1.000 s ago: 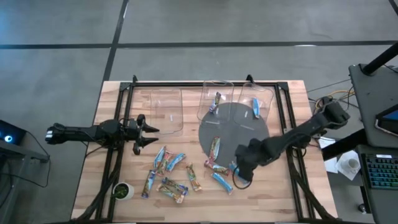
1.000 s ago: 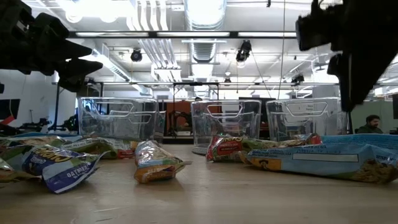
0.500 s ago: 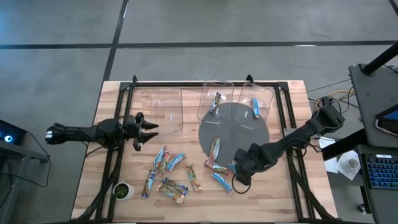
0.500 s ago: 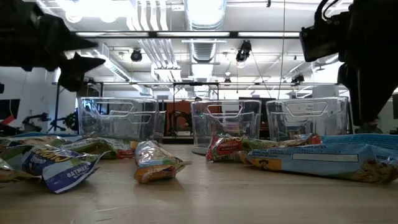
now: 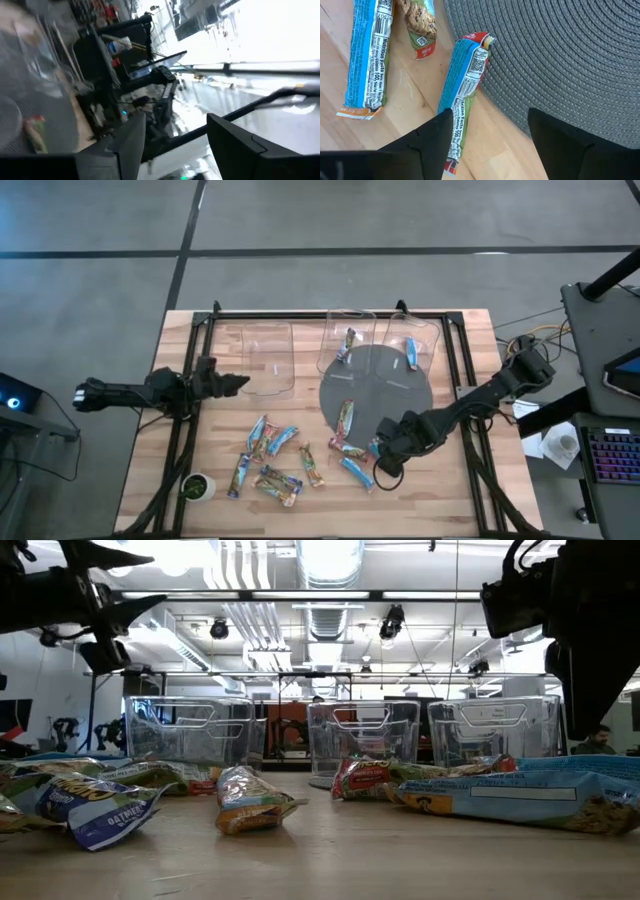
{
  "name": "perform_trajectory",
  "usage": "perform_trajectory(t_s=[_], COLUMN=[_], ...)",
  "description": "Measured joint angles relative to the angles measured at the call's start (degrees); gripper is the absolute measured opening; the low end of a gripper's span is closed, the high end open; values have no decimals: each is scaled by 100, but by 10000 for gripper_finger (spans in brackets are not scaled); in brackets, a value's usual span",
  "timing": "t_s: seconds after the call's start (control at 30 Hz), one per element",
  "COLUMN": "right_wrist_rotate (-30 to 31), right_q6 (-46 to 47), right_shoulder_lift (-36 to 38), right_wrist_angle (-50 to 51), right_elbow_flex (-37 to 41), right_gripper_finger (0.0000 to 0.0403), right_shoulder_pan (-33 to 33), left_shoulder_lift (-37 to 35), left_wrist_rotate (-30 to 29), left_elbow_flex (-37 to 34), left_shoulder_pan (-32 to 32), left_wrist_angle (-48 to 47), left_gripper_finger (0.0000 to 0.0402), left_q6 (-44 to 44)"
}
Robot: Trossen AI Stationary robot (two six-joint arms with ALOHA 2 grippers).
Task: Pick and place Granola Bars by type
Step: Put the red granola bar into the left transparent bin
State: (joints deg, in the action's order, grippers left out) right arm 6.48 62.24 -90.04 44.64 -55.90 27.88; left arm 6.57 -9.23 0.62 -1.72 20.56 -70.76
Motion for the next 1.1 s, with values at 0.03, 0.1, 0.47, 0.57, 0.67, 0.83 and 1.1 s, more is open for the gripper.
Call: perform_trajectory(t_s=[0.03,0.1,0.47,0.57,0.67,0.83,1.1], right_wrist_rotate=[5,16,5,-47,-52,80,560], right_q6=[-21,-113,-242,-181,119,674,665], right_shoulder_lift=[0,2,6,8,73,325,858], right_wrist_angle=[-2,0,12,18,57,47,153], right_elbow_flex=[0,0,-2,-2,-2,-2,-4], right_gripper_finger=[244,244,242,240,240,239,237], right_shoulder_pan=[0,-2,-3,-44,-198,-616,-1092], left_shoulder_lift=[0,3,788,1508,2365,3732,5379], left_wrist_rotate=[-92,-378,-180,-180,-174,-445,-528], left_elbow_flex=[0,0,1989,2706,3228,3841,4317], left_shoulder_pan=[0,0,-509,-799,-1189,-1934,-2683], left_wrist_angle=[0,84,-2601,-3811,-4346,-4937,-5871], left_gripper_finger=[193,193,193,193,193,193,193], left_q6=[-97,-337,-69,1,84,106,-1583])
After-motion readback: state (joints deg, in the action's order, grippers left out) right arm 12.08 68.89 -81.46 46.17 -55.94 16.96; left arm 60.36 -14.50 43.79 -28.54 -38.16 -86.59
